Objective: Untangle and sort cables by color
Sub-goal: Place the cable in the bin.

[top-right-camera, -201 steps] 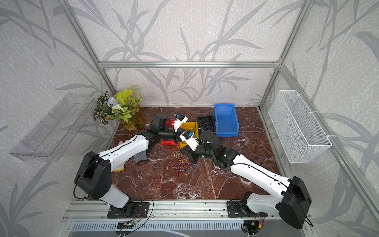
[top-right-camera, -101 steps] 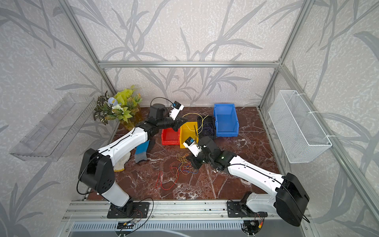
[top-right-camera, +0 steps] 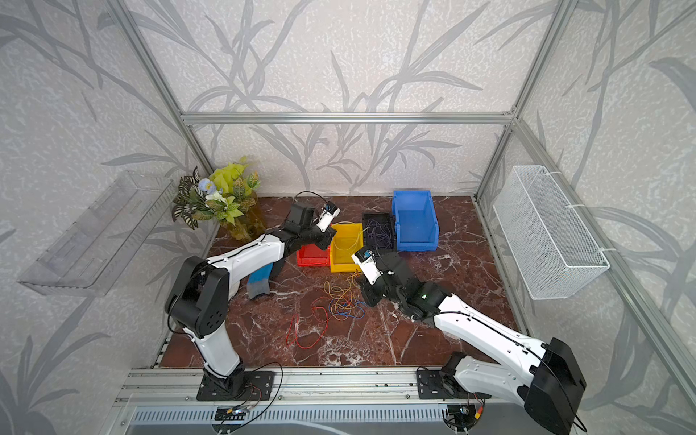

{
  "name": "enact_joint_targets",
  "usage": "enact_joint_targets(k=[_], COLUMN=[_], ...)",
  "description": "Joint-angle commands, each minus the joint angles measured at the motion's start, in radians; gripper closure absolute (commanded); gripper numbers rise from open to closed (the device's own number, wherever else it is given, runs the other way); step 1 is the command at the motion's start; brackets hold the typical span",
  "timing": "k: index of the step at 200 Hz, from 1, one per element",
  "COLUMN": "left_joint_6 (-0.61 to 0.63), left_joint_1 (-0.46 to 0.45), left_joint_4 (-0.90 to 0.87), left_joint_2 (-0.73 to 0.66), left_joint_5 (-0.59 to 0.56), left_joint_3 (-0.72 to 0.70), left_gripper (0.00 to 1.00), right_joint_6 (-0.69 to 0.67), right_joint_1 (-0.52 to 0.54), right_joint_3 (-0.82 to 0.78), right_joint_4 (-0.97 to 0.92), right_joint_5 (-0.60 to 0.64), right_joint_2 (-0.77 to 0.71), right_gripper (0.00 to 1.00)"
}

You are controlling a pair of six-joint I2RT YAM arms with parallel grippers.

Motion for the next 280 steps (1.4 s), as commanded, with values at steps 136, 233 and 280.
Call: enact_joint_targets(k=[136,233,280], left_joint_6=[0.033,-0.039,-0.014], left_joint_1=[-0.004,-0.008,-0.029], left_joint_4=[-0.245,-0.319,-0.375], left_joint_2=[0.115,0.080,0.067], left_joint_5=[-0.014,0.235,0.279], left_joint_3=[0.232,0.173,0.146], left_gripper=[0.70,0.65,0.63], right_joint_6=[-0.045,0.186,0.437], right_joint_1=[-0.027,-0.153,-0.180], right_joint_3=[0.122,0.334,0.436], right_joint_4=[-0.110,-0.273,-0.151], right_joint_5=[0.011,0.053,0.042], right_joint_2=[0.102,0.233,0.372], right_gripper=[1.00,0.48,0.46])
